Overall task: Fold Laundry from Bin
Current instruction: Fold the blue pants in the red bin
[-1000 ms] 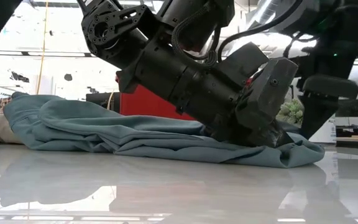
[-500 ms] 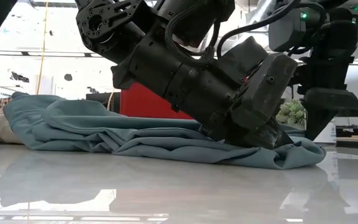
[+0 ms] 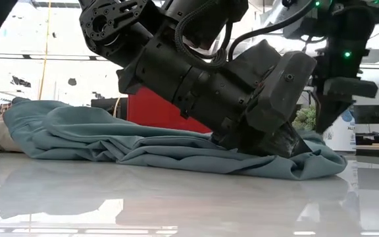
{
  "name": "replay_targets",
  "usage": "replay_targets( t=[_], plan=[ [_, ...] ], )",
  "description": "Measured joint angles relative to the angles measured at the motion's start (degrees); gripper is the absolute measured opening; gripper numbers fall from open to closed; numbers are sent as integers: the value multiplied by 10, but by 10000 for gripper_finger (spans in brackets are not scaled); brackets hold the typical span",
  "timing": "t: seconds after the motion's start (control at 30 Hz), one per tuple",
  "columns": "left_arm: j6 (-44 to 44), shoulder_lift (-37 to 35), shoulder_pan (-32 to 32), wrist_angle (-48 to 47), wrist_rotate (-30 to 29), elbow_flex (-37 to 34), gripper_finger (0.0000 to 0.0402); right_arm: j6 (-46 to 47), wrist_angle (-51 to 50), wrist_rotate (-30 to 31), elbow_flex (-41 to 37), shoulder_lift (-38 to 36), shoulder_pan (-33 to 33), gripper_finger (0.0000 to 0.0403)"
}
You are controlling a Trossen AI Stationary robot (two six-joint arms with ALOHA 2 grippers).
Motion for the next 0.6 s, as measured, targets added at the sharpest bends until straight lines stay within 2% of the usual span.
replay_targets(
  t=[0.1,0.23,0.33,0.43,0.53,0.6],
  plan=[
    [-1,0,-1,0,1,0,0,-17,0,-2,0,-34,-20,44],
    [-11,0,-1,0,1,0,0,-37,19,-52,0,-70,-50,45],
    [-19,0,-3,7,1,-1,0,-72,113,-114,0,-97,-69,45],
    [-17,1,-10,25,3,-2,0,-98,199,-124,0,-104,-83,50],
    [-26,1,-14,21,7,-1,0,-136,265,-152,0,-93,-113,71],
    [-33,1,-15,18,7,0,0,-155,301,-196,0,-74,-142,96]
  ],
)
